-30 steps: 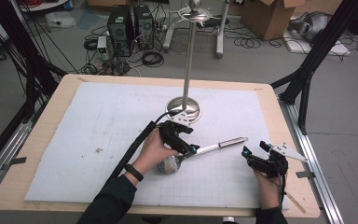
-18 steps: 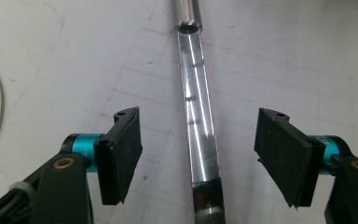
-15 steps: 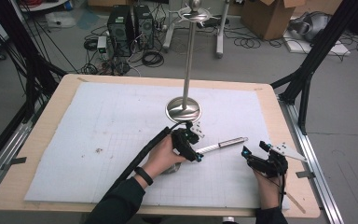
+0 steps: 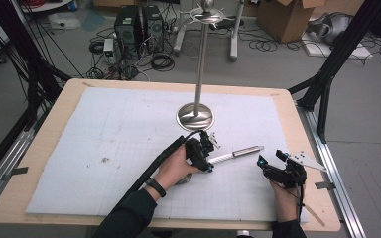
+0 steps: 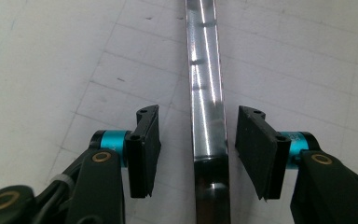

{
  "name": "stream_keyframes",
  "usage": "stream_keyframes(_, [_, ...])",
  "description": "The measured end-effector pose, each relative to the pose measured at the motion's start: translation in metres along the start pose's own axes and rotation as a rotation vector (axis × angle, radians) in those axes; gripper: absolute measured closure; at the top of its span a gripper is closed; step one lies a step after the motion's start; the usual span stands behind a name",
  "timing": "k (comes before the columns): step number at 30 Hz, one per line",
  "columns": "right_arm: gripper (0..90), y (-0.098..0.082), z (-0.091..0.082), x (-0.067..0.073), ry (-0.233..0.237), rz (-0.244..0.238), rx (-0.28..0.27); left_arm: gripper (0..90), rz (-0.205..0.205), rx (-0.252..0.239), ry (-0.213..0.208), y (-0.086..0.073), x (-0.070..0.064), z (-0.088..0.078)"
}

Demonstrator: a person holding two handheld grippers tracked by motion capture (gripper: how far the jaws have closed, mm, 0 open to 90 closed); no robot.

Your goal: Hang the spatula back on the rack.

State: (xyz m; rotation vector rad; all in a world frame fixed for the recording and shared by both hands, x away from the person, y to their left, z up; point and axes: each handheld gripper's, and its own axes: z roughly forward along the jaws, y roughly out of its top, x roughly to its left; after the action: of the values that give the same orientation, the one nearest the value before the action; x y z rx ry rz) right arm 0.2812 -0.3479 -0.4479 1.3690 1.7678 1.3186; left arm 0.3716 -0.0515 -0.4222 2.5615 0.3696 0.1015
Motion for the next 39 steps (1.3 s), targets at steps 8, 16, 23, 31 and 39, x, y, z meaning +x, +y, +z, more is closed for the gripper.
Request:
stream_keyframes(8, [21.5,0.0004,0.0013,0.0,0.004,-0.002,0.008,57.6,-0.006,0.011,-0.006,0.0031,0.0,0.0003])
stream_keyframes(16, [21.5,0.0004,0.0014,0.0,0.006,-0.002,0.008,68.3,-0.007,0.02,-0.015,0.0041,-0.0002,-0.0005])
stream_keyframes(23, [21.5,0.0004,0.0013,0.0002,0.007,-0.005,0.012,73.6,-0.023,0.025,-0.004,0.005,-0.0034,-0.0004])
stream_keyframes(31, [21.5,0.0004,0.0012,0.0004,0.008,0.001,0.011,74.1,-0.024,0.02,-0.007,0.0045,-0.0032,-0.0007])
stream_keyframes(39, [21.5,0.0002,0.0004,-0.0011,0.0,0.0,-0.006,74.4,0.002,0.008,-0.006,0.0026,-0.0047,-0.0024])
